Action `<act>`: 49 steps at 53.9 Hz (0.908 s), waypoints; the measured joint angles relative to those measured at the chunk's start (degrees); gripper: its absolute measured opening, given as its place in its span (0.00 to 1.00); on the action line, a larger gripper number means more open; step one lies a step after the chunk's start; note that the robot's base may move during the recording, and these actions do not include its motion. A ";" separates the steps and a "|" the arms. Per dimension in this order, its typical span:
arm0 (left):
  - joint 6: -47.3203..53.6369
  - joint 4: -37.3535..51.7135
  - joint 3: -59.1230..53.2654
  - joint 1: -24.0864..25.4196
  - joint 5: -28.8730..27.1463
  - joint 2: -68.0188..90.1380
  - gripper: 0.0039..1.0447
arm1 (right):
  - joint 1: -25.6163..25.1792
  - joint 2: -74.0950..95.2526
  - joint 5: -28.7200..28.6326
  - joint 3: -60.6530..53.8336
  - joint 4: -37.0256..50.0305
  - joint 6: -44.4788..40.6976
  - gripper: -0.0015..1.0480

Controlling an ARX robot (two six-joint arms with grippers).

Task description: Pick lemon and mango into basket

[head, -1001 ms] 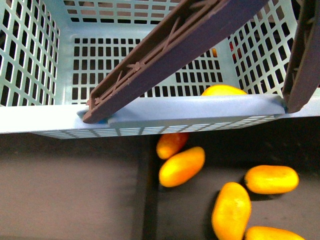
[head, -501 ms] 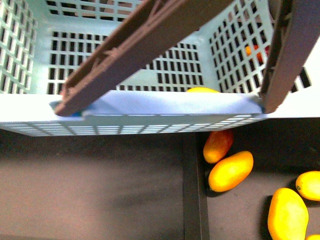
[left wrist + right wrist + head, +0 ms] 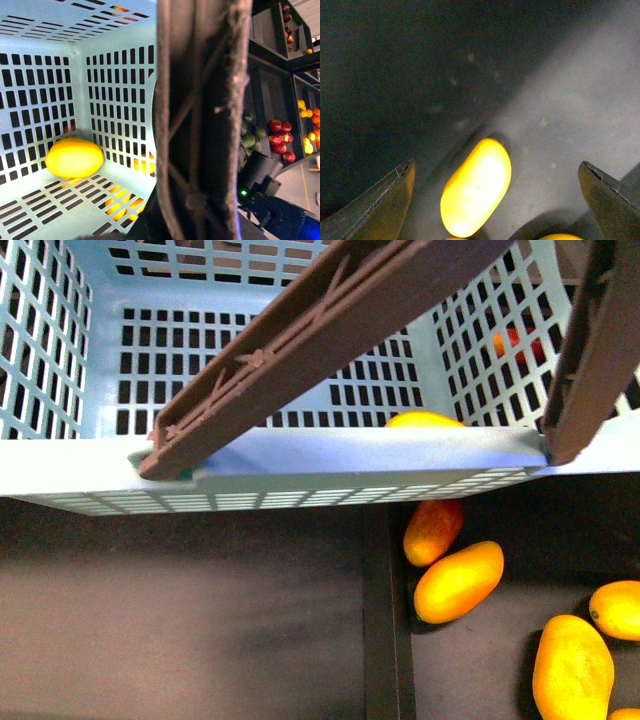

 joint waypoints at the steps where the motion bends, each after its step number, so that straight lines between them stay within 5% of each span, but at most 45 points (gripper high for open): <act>1: 0.11 0.00 0.00 0.02 -0.20 0.00 0.04 | 0.37 1.90 -0.85 0.35 0.37 0.52 0.92; 49: 0.22 0.00 0.00 -0.04 0.46 0.00 0.04 | 5.35 19.76 -5.33 0.70 7.19 11.17 0.92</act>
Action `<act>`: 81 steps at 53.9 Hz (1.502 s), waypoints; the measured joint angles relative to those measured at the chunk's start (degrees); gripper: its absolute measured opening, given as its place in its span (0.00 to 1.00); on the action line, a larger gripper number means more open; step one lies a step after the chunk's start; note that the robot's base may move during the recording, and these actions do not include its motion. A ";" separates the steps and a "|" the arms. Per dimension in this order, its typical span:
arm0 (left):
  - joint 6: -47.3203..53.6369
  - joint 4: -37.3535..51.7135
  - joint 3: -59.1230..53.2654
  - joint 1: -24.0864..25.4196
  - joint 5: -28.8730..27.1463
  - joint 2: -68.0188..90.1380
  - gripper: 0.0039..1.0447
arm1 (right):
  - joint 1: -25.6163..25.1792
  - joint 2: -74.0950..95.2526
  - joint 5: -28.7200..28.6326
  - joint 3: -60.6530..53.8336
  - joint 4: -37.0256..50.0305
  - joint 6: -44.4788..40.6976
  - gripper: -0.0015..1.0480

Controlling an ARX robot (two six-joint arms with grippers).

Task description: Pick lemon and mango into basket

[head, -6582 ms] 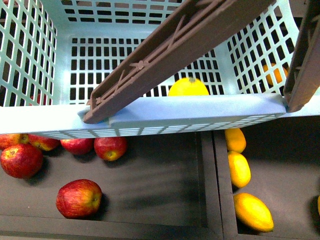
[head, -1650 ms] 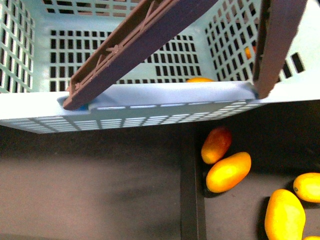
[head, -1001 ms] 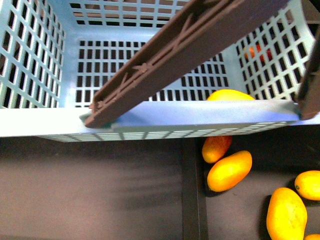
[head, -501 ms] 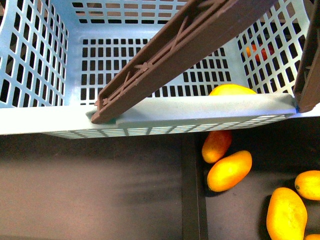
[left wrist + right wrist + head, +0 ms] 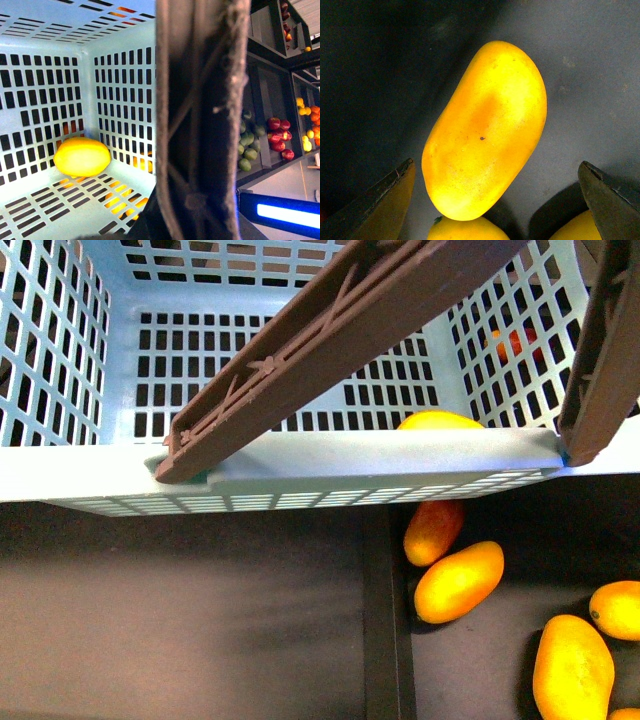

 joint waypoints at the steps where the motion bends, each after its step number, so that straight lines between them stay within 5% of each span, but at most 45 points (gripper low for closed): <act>1: 0.00 0.00 0.00 0.00 0.17 0.00 0.04 | 0.20 0.85 0.04 0.48 0.17 0.46 0.92; 30: 0.00 0.00 0.00 0.00 0.24 0.00 0.04 | 4.79 10.58 2.12 7.91 1.31 4.37 0.91; 42: 0.00 0.00 0.00 0.00 0.24 0.00 0.04 | 4.74 10.97 2.25 7.74 2.25 5.51 0.63; 54: 0.00 0.00 0.00 0.00 0.15 0.00 0.04 | 2.27 8.55 2.21 4.98 3.80 4.90 0.59; 71: -0.02 0.00 0.00 0.00 0.22 0.00 0.04 | -3.80 -3.06 2.03 1.16 2.69 -10.25 0.59; 81: -0.02 0.00 0.00 0.00 0.24 0.00 0.04 | -7.37 -20.55 -10.88 -2.80 0.22 -28.50 0.58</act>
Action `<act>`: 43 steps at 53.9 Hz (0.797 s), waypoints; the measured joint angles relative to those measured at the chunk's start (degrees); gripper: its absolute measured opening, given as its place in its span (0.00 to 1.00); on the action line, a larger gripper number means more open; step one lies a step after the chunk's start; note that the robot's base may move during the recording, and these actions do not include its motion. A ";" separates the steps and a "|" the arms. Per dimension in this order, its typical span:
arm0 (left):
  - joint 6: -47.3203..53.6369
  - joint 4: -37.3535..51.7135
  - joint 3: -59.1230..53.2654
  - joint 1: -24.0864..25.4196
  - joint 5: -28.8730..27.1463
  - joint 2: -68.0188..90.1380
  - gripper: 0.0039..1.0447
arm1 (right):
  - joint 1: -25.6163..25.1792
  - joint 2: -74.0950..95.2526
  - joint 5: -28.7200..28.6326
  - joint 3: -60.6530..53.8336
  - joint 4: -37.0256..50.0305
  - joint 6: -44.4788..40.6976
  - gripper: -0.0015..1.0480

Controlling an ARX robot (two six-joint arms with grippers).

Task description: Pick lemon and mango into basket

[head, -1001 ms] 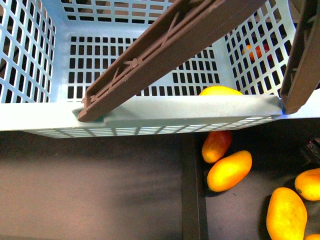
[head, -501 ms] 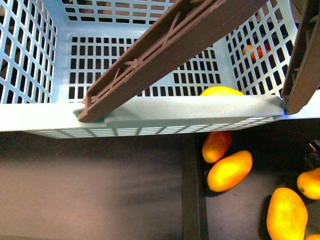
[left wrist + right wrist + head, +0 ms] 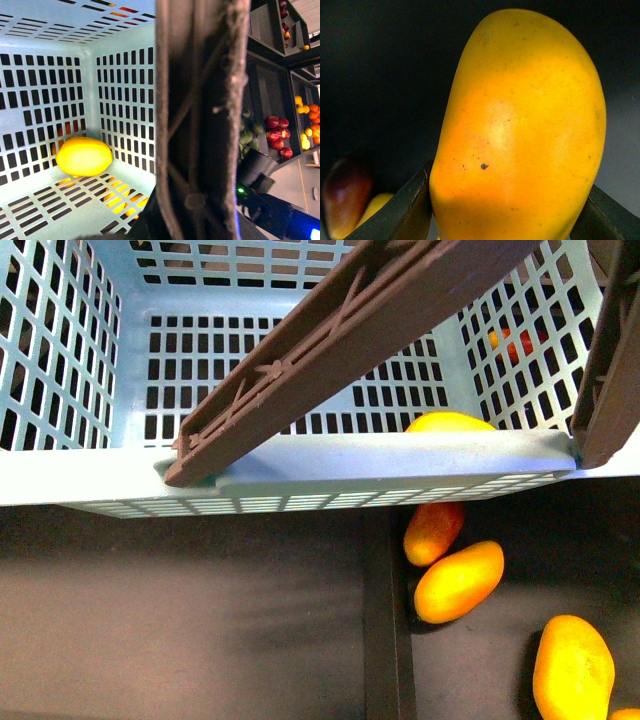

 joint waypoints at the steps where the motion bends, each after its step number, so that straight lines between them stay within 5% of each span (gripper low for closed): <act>1: 0.00 0.00 0.00 0.00 0.02 0.00 0.04 | -0.24 -2.27 -1.57 -0.31 -0.74 -1.92 0.58; 18: 0.00 0.00 0.00 0.00 -0.04 0.00 0.04 | 3.08 -33.79 -14.58 -2.86 -12.37 -9.81 0.58; 28: 0.02 0.00 0.00 0.00 -0.02 0.00 0.04 | 12.17 -43.12 -10.86 -3.21 -12.76 -6.84 0.58; 43: 0.02 0.00 0.00 0.00 -0.07 0.00 0.04 | 30.05 -40.98 1.88 -2.01 -6.97 1.66 0.58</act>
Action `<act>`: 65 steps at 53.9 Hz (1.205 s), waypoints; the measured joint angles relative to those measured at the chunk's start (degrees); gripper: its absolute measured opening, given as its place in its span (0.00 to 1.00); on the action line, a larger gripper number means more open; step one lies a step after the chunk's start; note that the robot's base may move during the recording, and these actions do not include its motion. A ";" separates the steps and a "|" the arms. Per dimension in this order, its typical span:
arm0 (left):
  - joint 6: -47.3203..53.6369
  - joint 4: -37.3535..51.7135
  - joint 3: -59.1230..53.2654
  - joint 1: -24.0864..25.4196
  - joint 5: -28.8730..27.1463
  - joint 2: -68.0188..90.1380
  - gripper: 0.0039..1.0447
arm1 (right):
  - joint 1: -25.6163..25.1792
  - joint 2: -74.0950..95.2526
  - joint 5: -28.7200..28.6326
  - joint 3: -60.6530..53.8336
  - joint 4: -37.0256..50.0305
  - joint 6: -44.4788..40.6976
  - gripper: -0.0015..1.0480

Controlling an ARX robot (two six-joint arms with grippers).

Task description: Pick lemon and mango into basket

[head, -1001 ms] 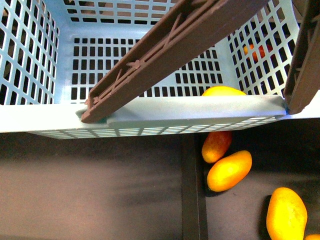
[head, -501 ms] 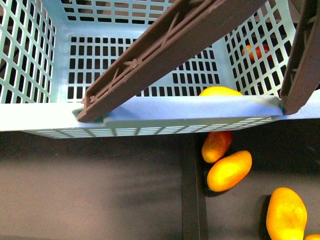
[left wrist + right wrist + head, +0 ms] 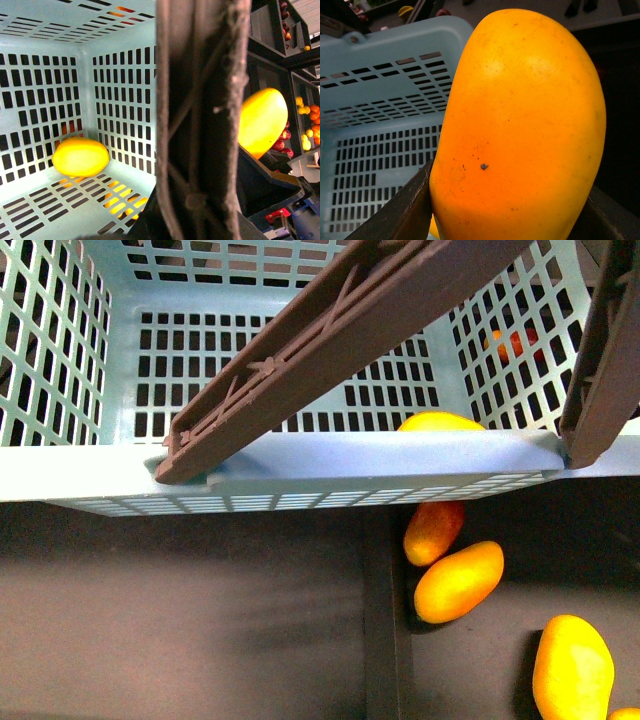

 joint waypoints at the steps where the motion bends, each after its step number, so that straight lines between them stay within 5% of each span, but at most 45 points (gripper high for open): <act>1: 0.00 0.00 0.00 0.00 0.00 0.00 0.04 | 0.70 0.35 0.39 0.17 0.33 0.35 0.58; 21: -0.02 0.00 0.00 0.00 0.04 0.00 0.04 | 13.51 11.47 9.86 6.27 6.54 4.59 0.58; 37: 0.00 0.00 0.00 0.00 0.02 0.00 0.04 | 12.79 9.05 12.22 6.19 3.61 5.86 0.93; 56: -0.04 -0.02 -0.02 0.02 -0.44 0.04 0.04 | 0.81 -13.07 14.05 -0.94 -9.94 2.29 0.91; 65: -0.02 -0.02 -0.02 -0.02 -0.15 0.04 0.04 | -0.79 -20.00 13.33 -12.26 10.01 -9.03 0.67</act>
